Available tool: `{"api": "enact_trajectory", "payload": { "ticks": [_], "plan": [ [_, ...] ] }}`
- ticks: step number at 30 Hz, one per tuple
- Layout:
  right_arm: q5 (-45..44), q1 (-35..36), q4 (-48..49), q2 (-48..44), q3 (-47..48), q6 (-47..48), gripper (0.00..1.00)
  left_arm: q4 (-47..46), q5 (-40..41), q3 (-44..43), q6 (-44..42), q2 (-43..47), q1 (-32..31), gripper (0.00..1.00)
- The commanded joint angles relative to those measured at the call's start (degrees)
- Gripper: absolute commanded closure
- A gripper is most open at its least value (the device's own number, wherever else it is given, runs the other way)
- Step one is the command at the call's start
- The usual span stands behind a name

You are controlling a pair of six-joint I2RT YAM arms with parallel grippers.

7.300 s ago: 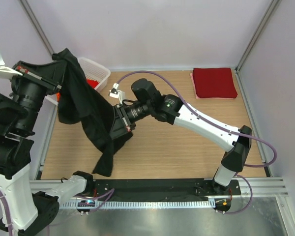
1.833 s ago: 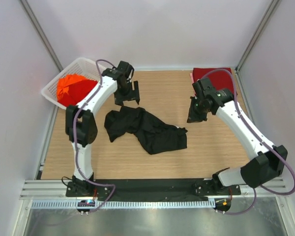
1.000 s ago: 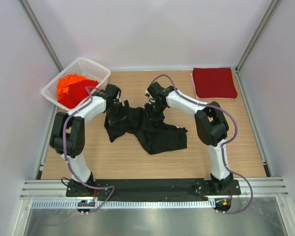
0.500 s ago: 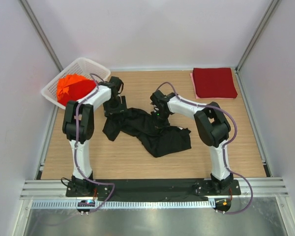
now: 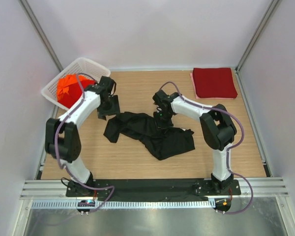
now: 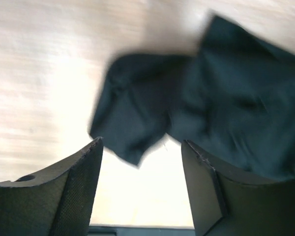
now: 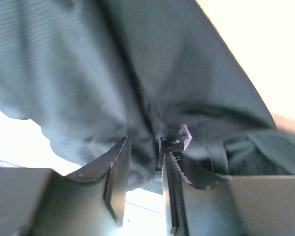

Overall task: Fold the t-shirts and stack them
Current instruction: Flatten the tshirt out

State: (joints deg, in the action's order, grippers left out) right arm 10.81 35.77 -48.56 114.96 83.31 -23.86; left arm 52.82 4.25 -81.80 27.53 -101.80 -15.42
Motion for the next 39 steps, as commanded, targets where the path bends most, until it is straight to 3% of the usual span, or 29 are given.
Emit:
{"api": "enact_trajectory", "payload": {
  "ticks": [1,7,10,14,23,29,39],
  "plan": [
    [-0.35,-0.26,-4.35,-6.76,5.10,1.35,0.60,-0.69,-3.63,4.26,3.14,10.02,-3.38,0.37],
    [-0.88,-2.54,-6.46,-13.34,4.59,1.62,0.57,-9.48,-11.89,15.52,10.79,17.51,-7.17,0.45],
    [0.18,-4.12,-6.64,-15.72,2.83,1.36,0.57,-11.68,-15.14,15.80,12.72,14.19,-7.08,0.46],
    [0.53,-6.67,-6.46,-20.90,-1.99,1.27,0.57,-14.93,-15.68,14.39,15.80,8.12,-7.08,0.37],
    [2.73,-11.07,-5.67,-26.98,-10.62,1.00,0.57,-18.10,-14.27,10.43,18.88,-0.59,-6.82,0.44],
    [2.20,-12.04,-6.20,-27.68,-10.80,2.15,0.57,-18.45,-13.57,9.99,19.05,-2.61,-6.73,0.49],
    [3.43,-12.04,-5.85,-26.19,-10.45,2.15,0.57,-18.89,-14.62,9.82,18.88,-2.44,-6.73,0.70]
  ]
}}
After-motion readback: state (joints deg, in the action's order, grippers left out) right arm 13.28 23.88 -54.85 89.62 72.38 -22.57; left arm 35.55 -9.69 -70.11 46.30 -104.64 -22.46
